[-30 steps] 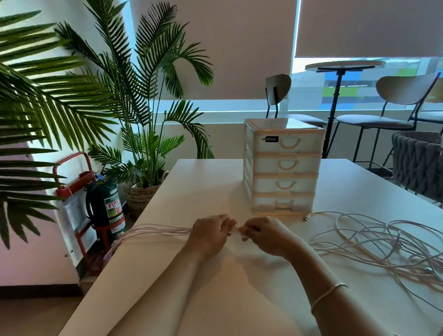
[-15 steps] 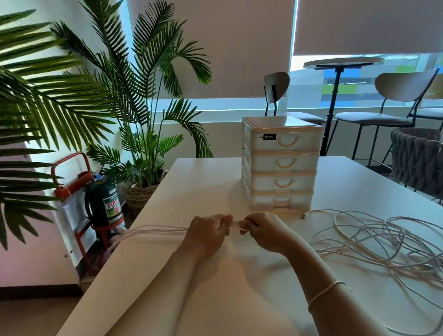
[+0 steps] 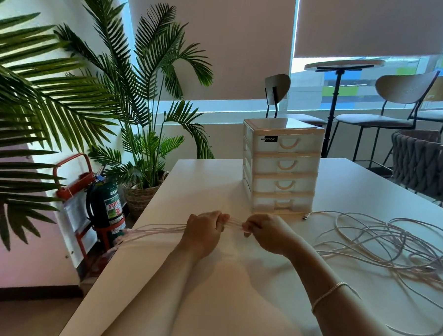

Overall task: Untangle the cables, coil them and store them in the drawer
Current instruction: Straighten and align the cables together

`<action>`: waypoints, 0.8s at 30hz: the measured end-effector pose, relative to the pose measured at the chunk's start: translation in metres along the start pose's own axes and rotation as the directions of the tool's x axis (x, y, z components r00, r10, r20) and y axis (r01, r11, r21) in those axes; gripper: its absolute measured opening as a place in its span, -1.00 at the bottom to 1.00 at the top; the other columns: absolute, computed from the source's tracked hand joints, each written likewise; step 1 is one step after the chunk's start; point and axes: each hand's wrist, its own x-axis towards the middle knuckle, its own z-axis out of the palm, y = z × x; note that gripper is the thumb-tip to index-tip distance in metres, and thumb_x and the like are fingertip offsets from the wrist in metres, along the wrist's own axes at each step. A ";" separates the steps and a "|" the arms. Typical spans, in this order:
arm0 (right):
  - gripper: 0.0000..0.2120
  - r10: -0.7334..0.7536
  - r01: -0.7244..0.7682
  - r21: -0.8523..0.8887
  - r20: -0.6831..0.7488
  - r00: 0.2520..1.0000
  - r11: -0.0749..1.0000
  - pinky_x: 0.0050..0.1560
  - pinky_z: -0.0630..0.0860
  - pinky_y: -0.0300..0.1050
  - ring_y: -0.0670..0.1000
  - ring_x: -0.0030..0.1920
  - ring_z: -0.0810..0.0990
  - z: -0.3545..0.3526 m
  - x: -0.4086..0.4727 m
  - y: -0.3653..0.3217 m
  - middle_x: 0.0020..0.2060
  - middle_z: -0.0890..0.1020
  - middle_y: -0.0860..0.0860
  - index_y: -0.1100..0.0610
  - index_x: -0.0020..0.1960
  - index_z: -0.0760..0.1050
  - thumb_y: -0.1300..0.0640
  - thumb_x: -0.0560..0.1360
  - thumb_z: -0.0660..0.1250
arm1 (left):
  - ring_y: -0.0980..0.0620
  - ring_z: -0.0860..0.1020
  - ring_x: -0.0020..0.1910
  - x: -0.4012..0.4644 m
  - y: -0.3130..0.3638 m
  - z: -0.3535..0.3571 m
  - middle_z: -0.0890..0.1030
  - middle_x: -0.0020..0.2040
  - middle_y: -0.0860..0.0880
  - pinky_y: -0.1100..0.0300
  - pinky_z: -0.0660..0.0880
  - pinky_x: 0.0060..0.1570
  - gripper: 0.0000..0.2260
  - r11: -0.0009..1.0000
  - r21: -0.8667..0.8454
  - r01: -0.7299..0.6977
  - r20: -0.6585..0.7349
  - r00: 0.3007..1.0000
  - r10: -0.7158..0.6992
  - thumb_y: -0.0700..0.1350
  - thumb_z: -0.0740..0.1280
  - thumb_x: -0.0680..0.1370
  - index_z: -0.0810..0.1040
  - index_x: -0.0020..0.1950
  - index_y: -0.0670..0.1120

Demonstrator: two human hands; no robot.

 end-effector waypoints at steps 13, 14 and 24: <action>-0.75 0.016 -0.024 -0.052 -0.150 0.989 0.998 -0.16 0.37 -0.17 0.02 -0.15 0.48 0.007 0.008 0.007 -0.07 0.61 0.06 0.09 -0.02 0.58 0.08 0.58 0.13 | 0.03 0.55 0.11 -0.002 -0.004 -0.007 0.63 0.06 0.05 0.18 0.22 0.08 -0.78 0.999 0.028 -0.043 -0.052 0.998 0.044 -0.03 0.09 0.64 0.50 0.11 -0.03; -0.76 0.037 -0.047 -0.057 -0.173 0.984 0.997 -0.14 0.38 -0.16 0.06 -0.11 0.52 0.009 0.008 0.008 -0.04 0.62 0.06 0.06 -0.02 0.57 0.06 0.58 0.13 | 0.03 0.55 0.10 -0.002 -0.005 -0.008 0.63 0.06 0.06 0.18 0.19 0.05 -0.79 0.997 0.054 -0.055 -0.039 0.998 0.057 -0.04 0.08 0.64 0.48 0.12 -0.02; -0.76 0.097 -0.101 -0.011 -0.195 0.976 0.995 0.05 0.51 0.01 0.14 -0.01 0.56 0.003 0.009 0.020 -0.03 0.63 0.10 0.10 -0.03 0.58 0.05 0.57 0.15 | -0.04 0.49 0.17 -0.023 -0.096 -0.052 0.60 0.12 -0.04 0.09 0.17 0.17 -0.78 0.932 0.259 0.253 0.062 0.959 -0.278 -0.14 0.04 0.63 0.42 0.17 0.01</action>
